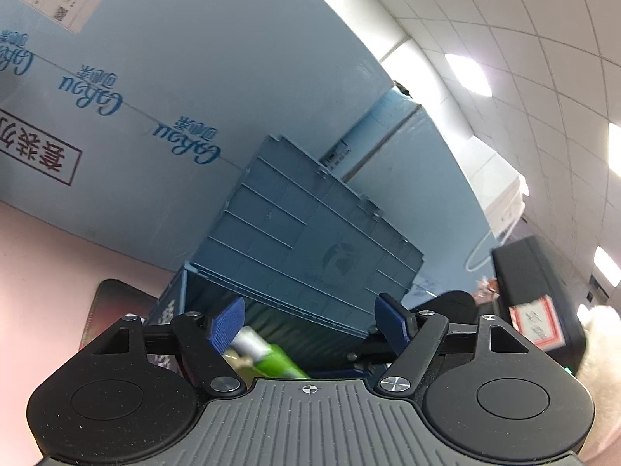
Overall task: Organize rigid objects
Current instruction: 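Carry the green tube with the right gripper into the crate, then open the right gripper to drop the green tube and withdraw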
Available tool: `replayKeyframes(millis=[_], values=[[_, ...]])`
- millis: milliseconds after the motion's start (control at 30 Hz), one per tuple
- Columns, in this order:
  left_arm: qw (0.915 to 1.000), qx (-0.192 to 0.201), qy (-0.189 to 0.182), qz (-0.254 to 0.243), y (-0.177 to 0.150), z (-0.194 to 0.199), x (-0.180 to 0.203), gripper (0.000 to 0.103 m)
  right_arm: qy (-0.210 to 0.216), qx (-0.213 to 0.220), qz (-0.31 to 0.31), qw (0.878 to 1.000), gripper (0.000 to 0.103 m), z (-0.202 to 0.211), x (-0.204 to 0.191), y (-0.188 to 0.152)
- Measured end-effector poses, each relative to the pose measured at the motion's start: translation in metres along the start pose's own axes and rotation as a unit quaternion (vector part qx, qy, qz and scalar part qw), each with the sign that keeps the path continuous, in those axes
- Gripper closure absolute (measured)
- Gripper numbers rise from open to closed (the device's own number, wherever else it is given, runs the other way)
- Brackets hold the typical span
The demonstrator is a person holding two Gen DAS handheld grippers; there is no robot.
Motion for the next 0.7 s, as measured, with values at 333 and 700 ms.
replayKeyframes(millis=[333,700], values=[[0.9998,-0.016,-0.009,-0.010,-0.005,-0.007,0.006,0.027,-0.023,0.030,-0.011,0.999,0.075,0.007,0.001,-0.007],[0.9995,-0.007,-0.025,-0.017,-0.004,0.001,0.010,0.017,-0.092,0.189,-0.021,0.977,0.025,0.062,-0.040,-0.032]])
Point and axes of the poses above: each gripper's, at about its wrist camera, not at the fingertips, and z roughly against the way its jaws point, x to its right, y to its top, the point moved 5 cm from there along -z, roughly the way its jaws point, and after that the axes turned 9 degrees about y, right-handed, at the moved point
